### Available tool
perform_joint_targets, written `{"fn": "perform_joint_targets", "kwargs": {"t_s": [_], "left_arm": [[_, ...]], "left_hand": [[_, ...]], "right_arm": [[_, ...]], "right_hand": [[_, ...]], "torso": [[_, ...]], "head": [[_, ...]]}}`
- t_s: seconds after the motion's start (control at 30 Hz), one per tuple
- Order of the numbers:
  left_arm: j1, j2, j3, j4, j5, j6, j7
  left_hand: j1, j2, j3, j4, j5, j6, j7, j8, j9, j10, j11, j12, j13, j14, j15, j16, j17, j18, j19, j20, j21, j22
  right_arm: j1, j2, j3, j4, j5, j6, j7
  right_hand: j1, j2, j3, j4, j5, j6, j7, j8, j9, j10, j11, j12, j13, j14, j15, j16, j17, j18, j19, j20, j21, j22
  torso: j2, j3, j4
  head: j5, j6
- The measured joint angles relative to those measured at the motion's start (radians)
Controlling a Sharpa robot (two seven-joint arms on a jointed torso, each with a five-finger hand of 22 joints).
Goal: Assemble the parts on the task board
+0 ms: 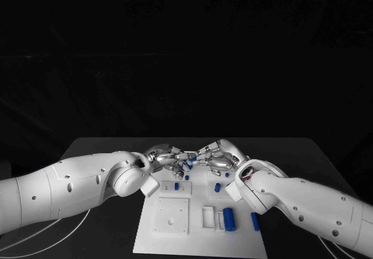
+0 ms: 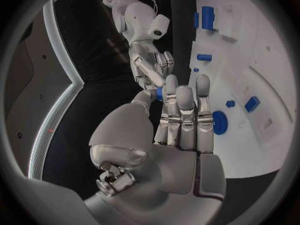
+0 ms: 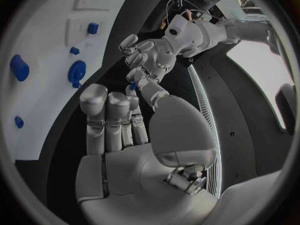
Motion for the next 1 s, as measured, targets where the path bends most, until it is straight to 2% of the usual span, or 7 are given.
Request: {"fn": "perform_joint_targets", "kwargs": {"t_s": [0.13,0.27,0.57,0.6,0.67,0.8,1.0], "left_arm": [[0.0,0.0,0.0,0.0,0.005,0.003,0.0],[0.0,-0.001,0.0,0.001,0.01,0.005,0.0],[0.0,-0.003,0.0,0.006,0.034,0.006,-0.009],[0.0,-0.004,0.0,0.007,0.04,0.005,-0.01],[-0.001,-0.005,-0.001,0.009,0.048,0.002,-0.012],[-0.001,-0.006,-0.001,0.013,0.064,-0.005,-0.017],[-0.001,-0.006,-0.001,0.019,0.079,-0.019,-0.024]], "left_hand": [[-0.004,-0.004,0.021,-0.031,0.017,-0.002,0.002,0.0,0.003,0.003,0.003,-0.006,-0.003,-0.002,-0.002,0.0,0.0,0.0,-0.002,-0.002,0.007,0.0],[0.0,-0.006,0.02,-0.039,0.026,-0.006,0.005,0.0,0.009,0.004,0.004,-0.012,-0.006,-0.003,-0.003,0.004,0.0,0.0,-0.011,-0.004,0.026,0.0],[0.021,0.007,0.008,-0.052,0.032,-0.003,0.014,0.0,-0.001,0.024,0.005,-0.02,-0.009,-0.003,-0.003,0.012,0.005,0.0,-0.032,-0.003,0.089,0.0],[0.021,0.007,0.008,-0.052,0.031,-0.001,0.016,-0.002,-0.003,0.029,0.003,-0.02,-0.009,-0.003,-0.003,0.013,0.005,0.0,-0.034,-0.006,0.095,0.0],[0.022,0.004,0.028,-0.037,-0.002,0.002,0.019,-0.008,-0.008,0.038,0.001,-0.024,-0.011,-0.003,-0.003,0.019,0.007,0.0,-0.04,-0.007,0.113,0.0],[0.007,-0.019,0.064,-0.041,-0.002,0.005,0.023,-0.008,-0.005,0.051,-0.004,-0.024,-0.01,-0.001,-0.006,0.019,0.009,0.0,-0.045,-0.009,0.139,0.0],[0.0,-0.026,0.08,-0.055,-0.002,0.009,0.026,-0.008,-0.005,0.06,-0.006,-0.024,-0.005,0.002,-0.009,0.024,0.011,0.0,-0.045,-0.009,0.155,0.0]], "right_arm": [[0.0,0.0,0.0,-0.001,0.0,0.004,0.0],[0.0,0.0,0.0,-0.002,0.0,0.009,0.0],[0.001,0.003,0.0,-0.009,-0.001,0.015,0.0],[0.001,0.003,0.0,-0.01,-0.002,0.016,0.0],[0.001,0.004,0.0,-0.012,-0.004,0.017,0.0],[0.001,0.005,0.001,-0.014,-0.009,0.02,0.002],[0.001,0.005,0.0,-0.017,-0.016,0.022,0.002]], "right_hand": [[-0.001,0.001,-0.001,-0.001,0.0,0.0,0.0,0.0,0.0,0.0,0.0,0.0,0.0,0.0,0.0,0.0,0.0,0.0,0.0,0.0,0.0,0.0],[-0.003,0.003,-0.002,-0.002,0.0,0.0,0.0,0.0,0.0,0.0,0.0,0.0,0.0,0.0,0.0,0.0,0.0,0.0,0.0,0.0,0.0,0.0],[-0.005,0.005,-0.004,-0.004,0.0,0.0,0.0,0.0,0.0,0.0,0.0,0.0,0.0,0.0,0.0,0.0,0.0,0.0,0.0,0.0,-0.005,0.0],[-0.005,0.005,-0.004,-0.004,0.0,0.0,0.0,0.0,0.0,0.0,0.0,0.0,0.0,0.0,0.0,0.0,0.0,0.0,0.0,0.0,-0.005,0.0],[-0.005,0.005,-0.004,-0.004,0.0,0.0,0.0,0.0,0.0,0.0,0.0,0.0,0.0,0.0,0.0,0.0,0.0,0.0,0.0,0.0,-0.005,0.0],[-0.005,0.005,-0.005,-0.005,0.0,0.0,0.0,0.0,0.0,0.0,0.0,0.0,-0.001,0.0,0.0,0.0,-0.001,0.0,0.0,0.0,-0.009,0.0],[-0.005,0.005,-0.037,0.006,0.013,0.0,0.0,0.0,0.0,-0.024,0.001,-0.021,-0.021,-0.007,0.006,-0.009,-0.008,0.0,0.0,0.0,-0.023,0.0]], "torso": [[0.0,0.0,0.0],[0.0,-0.0001,0.0],[0.0,0.0001,0.0],[0.0,0.0001,0.0],[0.0,0.0,0.0],[0.0,0.0003,0.0],[0.0,0.0004,0.0]], "head": [[0.0,0.0],[-0.001,-0.002],[-0.003,-0.007],[-0.003,-0.007],[-0.004,-0.008],[-0.005,-0.008],[-0.005,-0.01]]}}
